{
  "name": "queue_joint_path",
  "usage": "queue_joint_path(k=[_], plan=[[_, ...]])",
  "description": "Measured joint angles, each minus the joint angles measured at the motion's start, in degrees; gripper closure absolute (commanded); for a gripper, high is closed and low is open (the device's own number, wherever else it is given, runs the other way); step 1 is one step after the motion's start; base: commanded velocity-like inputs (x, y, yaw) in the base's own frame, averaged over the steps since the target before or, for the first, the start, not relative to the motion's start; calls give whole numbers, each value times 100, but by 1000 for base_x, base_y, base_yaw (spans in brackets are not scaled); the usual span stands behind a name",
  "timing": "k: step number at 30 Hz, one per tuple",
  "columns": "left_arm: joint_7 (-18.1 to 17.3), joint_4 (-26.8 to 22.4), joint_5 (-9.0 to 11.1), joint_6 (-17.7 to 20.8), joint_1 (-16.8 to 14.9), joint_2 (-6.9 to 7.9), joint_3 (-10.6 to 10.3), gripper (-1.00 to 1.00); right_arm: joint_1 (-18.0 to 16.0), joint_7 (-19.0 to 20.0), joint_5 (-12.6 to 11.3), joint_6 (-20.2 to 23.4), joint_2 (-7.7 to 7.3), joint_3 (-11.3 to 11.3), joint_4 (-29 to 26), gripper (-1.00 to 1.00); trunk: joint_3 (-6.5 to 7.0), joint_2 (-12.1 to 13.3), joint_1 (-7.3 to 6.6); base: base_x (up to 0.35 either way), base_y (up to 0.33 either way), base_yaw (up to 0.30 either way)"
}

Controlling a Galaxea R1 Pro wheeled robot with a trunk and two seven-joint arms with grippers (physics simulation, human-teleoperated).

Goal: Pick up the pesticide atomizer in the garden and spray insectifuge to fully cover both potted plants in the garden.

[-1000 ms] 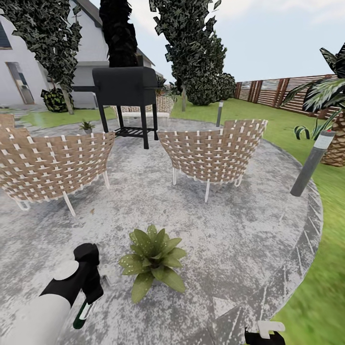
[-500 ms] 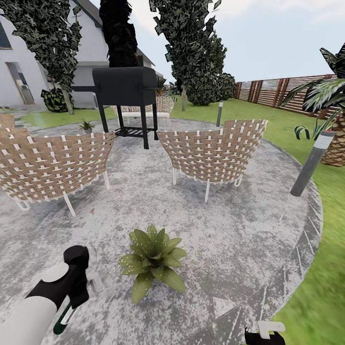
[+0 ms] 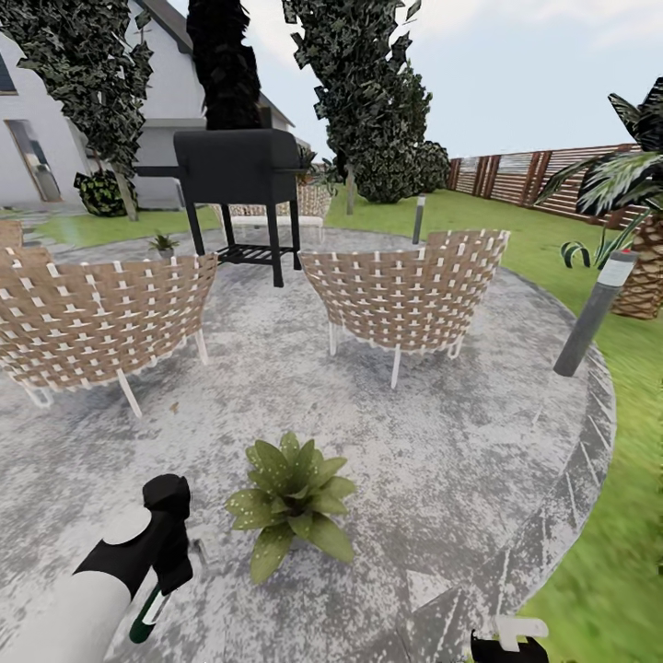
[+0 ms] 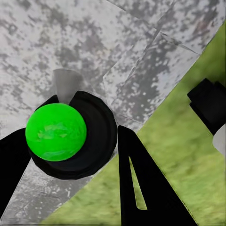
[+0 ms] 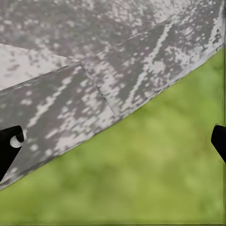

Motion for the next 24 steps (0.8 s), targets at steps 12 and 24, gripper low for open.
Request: queue_joint_path(k=[12, 24], plan=[[9, -15, -55, 17, -6, -334, -36, 100, -1, 0, 0, 0, 7, -1, 1, -100, 25, 0, 0, -79, -34, -63], [-504, -150, -786, 15, -814, -484, -292, 100, -1, 1, 6, -1, -5, 1, 9, -100, 42, 0, -1, 0, 0, -58]])
